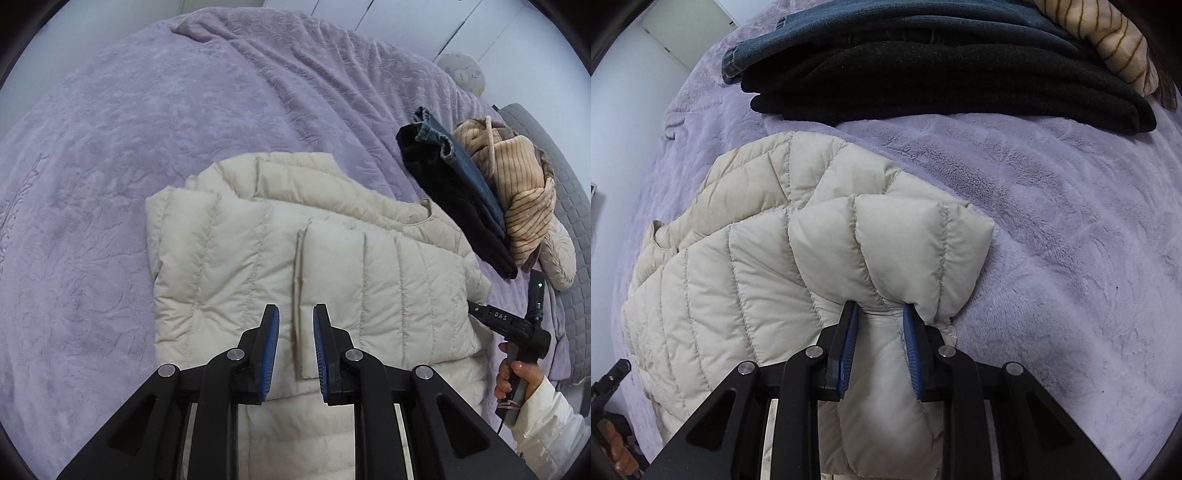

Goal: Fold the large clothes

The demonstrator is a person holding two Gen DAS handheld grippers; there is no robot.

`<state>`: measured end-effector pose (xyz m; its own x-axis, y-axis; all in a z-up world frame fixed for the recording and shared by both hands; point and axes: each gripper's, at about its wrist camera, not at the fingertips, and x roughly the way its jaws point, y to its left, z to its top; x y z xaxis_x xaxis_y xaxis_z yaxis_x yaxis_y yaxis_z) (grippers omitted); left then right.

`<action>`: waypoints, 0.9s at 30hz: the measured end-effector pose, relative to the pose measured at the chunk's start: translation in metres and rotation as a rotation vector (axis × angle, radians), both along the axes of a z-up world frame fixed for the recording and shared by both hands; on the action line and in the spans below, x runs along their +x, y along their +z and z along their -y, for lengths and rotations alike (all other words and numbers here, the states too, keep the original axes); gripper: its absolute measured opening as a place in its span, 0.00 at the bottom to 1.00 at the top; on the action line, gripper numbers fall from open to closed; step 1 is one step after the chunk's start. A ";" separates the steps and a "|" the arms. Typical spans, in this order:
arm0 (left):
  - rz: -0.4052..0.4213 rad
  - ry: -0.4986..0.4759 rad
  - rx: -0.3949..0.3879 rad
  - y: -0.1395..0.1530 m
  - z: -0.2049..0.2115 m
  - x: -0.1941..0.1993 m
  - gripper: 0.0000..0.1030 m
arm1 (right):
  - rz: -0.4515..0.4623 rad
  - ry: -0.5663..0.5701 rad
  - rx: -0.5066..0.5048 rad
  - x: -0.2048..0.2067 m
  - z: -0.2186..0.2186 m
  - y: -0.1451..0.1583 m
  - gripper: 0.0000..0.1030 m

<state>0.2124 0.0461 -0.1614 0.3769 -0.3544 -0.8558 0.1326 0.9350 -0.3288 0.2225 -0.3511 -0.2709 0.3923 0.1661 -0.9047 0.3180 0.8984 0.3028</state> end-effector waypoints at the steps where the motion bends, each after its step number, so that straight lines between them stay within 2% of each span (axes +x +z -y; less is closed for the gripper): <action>1: 0.007 -0.026 0.005 0.001 0.008 0.001 0.19 | 0.000 0.002 -0.001 -0.001 0.001 -0.001 0.26; 4: 0.008 -0.093 0.076 -0.012 0.039 0.011 0.19 | 0.000 0.003 -0.009 -0.002 0.001 -0.001 0.26; 7: -0.052 -0.090 0.180 -0.050 0.055 0.023 0.19 | -0.002 0.009 -0.015 -0.002 0.001 0.000 0.26; 10: -0.101 -0.056 0.133 -0.075 0.045 0.025 0.19 | -0.006 0.023 -0.018 -0.003 0.000 -0.004 0.26; 16: -0.097 -0.053 0.145 -0.068 0.043 0.024 0.19 | 0.003 0.019 -0.014 0.001 -0.002 -0.002 0.27; 27: -0.073 -0.013 0.158 -0.026 0.029 -0.006 0.19 | 0.017 0.024 0.024 -0.027 -0.002 0.043 0.29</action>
